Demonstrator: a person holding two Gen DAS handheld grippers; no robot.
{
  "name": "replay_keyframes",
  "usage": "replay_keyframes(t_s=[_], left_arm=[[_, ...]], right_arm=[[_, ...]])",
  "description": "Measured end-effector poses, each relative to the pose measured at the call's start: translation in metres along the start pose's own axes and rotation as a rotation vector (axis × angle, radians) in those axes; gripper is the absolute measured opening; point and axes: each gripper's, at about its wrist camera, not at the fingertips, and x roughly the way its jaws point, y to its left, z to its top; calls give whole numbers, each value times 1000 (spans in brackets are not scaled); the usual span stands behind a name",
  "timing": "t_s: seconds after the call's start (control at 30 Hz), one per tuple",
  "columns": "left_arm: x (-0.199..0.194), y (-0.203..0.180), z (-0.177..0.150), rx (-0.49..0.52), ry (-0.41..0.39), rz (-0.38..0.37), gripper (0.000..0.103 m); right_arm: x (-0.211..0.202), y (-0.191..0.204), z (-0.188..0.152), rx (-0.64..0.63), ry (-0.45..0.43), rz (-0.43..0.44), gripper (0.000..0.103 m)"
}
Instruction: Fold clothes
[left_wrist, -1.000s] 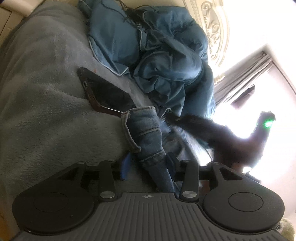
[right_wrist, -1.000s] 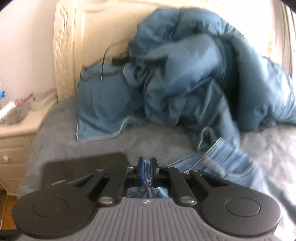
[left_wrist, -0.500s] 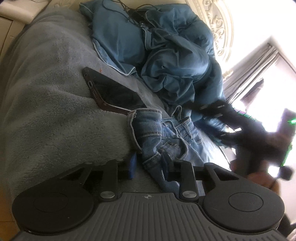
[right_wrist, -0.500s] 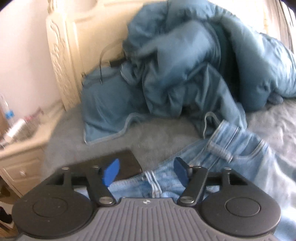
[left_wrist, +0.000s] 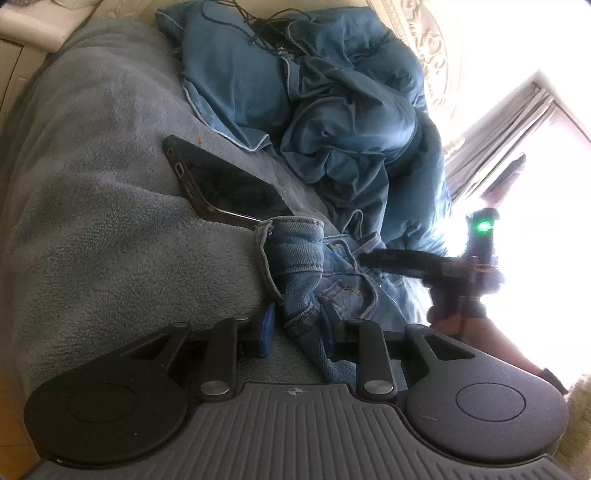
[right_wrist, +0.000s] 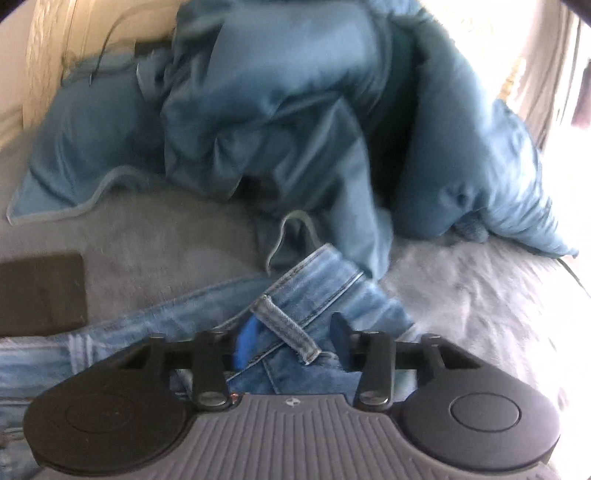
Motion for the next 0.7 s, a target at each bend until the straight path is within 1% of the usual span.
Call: replay_keyframes(t_s=[0.03,0.07,0.2,0.47,0.6,0.7], left_arm=[[0,0,0,0,-1,1,26],[0,0,0,-1,-2,2,25],[-1,-1,-1,-7,-5,5,23],[-3,1,-1,-31,-3,-4,21],[-4,3,1,-46,-1,-9,21],[-3,3,1,-42,-5,-5,21]], right_arm=[[4,3,-1,-9,7,-1,12],[5,6,-2,-20,-2,-4,6],[-12,1,1,14,-80,-6,4],[-26,-9,13,60,-140,16,4],[-23,-16,27,95,-175,48,2],[-17,-13,40,118,-220,97,0]])
